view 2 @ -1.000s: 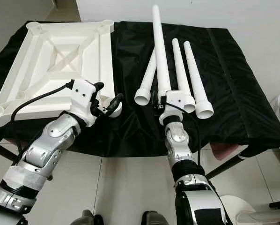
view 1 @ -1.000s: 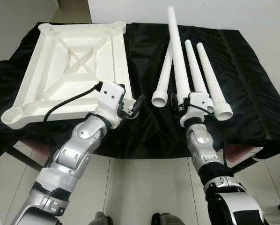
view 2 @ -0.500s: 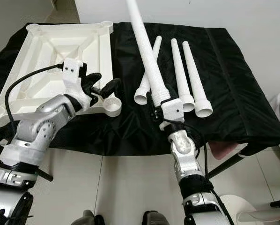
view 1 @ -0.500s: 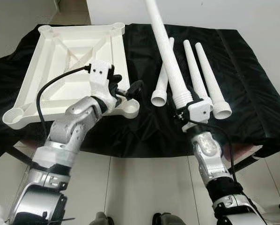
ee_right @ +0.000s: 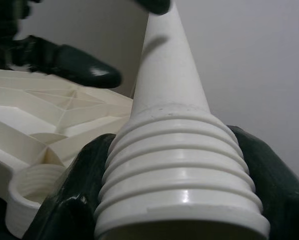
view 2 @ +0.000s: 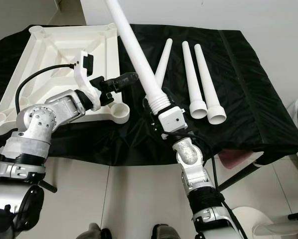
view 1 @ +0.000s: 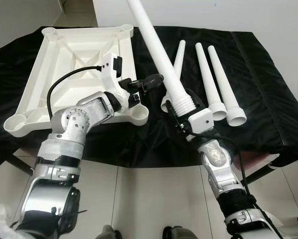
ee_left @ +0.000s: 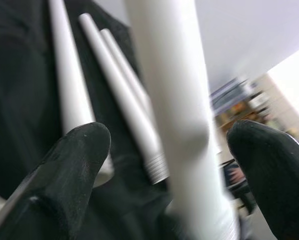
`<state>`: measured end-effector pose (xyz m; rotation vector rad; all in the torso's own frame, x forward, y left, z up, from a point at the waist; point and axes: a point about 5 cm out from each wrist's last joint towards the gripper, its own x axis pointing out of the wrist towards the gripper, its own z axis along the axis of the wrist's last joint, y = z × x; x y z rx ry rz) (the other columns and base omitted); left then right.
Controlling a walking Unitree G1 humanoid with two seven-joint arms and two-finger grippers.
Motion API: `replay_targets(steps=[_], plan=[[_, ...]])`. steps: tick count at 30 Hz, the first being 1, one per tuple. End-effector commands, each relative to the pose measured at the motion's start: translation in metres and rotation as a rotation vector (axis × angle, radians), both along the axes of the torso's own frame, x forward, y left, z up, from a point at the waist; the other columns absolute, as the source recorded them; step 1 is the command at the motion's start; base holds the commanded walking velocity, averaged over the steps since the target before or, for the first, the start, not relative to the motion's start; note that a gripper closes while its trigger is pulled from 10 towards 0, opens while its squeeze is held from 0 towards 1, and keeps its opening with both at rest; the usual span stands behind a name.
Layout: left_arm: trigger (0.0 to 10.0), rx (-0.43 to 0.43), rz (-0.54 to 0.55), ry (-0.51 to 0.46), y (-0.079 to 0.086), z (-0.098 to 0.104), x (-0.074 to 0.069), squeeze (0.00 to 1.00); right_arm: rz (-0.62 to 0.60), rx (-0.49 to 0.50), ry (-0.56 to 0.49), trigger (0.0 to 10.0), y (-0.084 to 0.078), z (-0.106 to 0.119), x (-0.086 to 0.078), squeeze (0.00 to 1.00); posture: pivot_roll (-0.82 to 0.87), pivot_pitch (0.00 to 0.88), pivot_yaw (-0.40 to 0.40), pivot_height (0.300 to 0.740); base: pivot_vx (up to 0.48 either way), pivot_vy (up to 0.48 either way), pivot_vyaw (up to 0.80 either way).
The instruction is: Building children table
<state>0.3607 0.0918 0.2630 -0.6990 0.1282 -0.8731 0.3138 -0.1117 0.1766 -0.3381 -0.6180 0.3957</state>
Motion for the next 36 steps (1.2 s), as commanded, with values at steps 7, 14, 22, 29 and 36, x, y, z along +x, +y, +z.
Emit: replay_targets(steps=[7, 14, 22, 29, 36], plan=[[10.0, -0.082, -0.034, 0.074, 0.006, 0.009, 0.004, 0.00, 0.004, -0.021, -0.047, 10.0, 0.002, 0.001, -0.008, 0.00, -0.14, 0.107, 0.070, 0.740, 0.000, 0.000, 0.00], [10.0, -0.094, -0.017, 0.101, 0.015, 0.017, 0.010, 0.00, -0.033, -0.078, -0.102, 10.0, -0.001, -0.012, -0.022, 0.00, -0.14, 0.110, 0.081, 0.740, 0.000, 0.000, 0.00], [10.0, -0.101, 0.002, 0.133, 0.023, 0.021, 0.016, 0.00, -0.066, -0.152, -0.156, 10.0, -0.003, -0.025, -0.038, 0.00, -0.14, 0.111, 0.088, 0.740, 0.000, 0.000, 0.00], [10.0, -0.075, 0.006, 0.163, 0.023, 0.018, 0.017, 0.00, -0.098, -0.196, -0.211, 10.0, -0.002, -0.026, -0.044, 0.00, -0.14, 0.111, 0.095, 0.740, 0.000, 0.000, 0.00], [10.0, -0.084, 0.030, 0.178, 0.028, 0.020, 0.021, 0.00, -0.074, -0.235, -0.243, 10.0, 0.004, -0.030, -0.047, 0.00, -0.13, 0.113, 0.094, 0.740, 0.000, 0.000, 0.00]])
